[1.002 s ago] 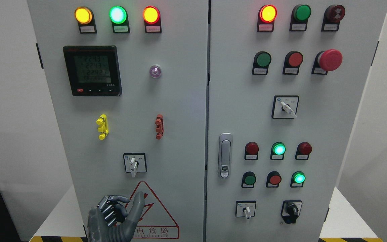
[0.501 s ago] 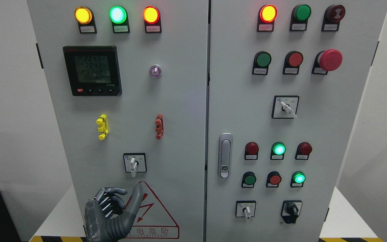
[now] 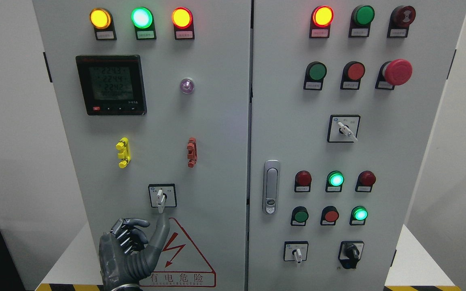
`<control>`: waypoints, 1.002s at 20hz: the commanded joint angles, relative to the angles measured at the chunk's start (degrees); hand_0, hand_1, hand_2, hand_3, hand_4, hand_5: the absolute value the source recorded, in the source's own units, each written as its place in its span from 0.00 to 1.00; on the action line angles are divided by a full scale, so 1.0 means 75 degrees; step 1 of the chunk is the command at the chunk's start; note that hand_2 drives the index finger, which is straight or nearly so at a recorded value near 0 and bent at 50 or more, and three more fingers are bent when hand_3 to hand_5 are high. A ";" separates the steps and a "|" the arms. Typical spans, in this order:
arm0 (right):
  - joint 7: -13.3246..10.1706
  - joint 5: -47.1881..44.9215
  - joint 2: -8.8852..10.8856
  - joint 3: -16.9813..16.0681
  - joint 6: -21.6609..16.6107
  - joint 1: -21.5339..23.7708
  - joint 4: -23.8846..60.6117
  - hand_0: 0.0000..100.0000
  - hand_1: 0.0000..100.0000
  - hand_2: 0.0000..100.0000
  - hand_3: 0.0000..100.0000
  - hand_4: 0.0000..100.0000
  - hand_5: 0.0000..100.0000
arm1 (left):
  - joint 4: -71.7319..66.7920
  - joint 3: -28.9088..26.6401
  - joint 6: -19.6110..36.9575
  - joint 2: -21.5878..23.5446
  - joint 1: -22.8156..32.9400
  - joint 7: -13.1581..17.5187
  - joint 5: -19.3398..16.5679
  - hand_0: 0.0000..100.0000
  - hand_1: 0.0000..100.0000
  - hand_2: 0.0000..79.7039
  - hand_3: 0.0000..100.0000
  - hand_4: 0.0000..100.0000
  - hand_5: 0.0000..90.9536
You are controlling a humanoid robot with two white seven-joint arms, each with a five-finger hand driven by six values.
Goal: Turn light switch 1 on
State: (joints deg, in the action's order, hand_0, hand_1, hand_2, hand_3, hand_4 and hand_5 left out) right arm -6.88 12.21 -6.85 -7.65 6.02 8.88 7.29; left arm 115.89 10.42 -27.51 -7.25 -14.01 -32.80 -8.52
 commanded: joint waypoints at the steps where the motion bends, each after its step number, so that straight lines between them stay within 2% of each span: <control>1: -0.0008 0.0001 0.0000 0.0000 -0.0006 0.0000 0.0000 0.05 0.00 0.00 0.00 0.00 0.00 | -0.0029 -0.0112 -0.0059 -0.0030 -0.0124 -0.0079 -0.0001 0.00 0.70 0.78 0.92 0.95 0.95; 20: -0.0008 0.0001 0.0000 0.0000 -0.0006 0.0000 0.0000 0.05 0.00 0.00 0.00 0.00 0.00 | -0.0322 0.0005 -0.0188 -0.0065 -0.0487 -0.0302 -0.0024 0.00 0.72 0.76 0.91 0.94 0.95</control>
State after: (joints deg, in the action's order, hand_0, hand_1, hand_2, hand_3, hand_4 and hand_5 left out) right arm -6.85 12.21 -6.85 -7.65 6.02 8.88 7.29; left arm 114.62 10.17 -28.43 -7.57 -16.82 -34.98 -8.68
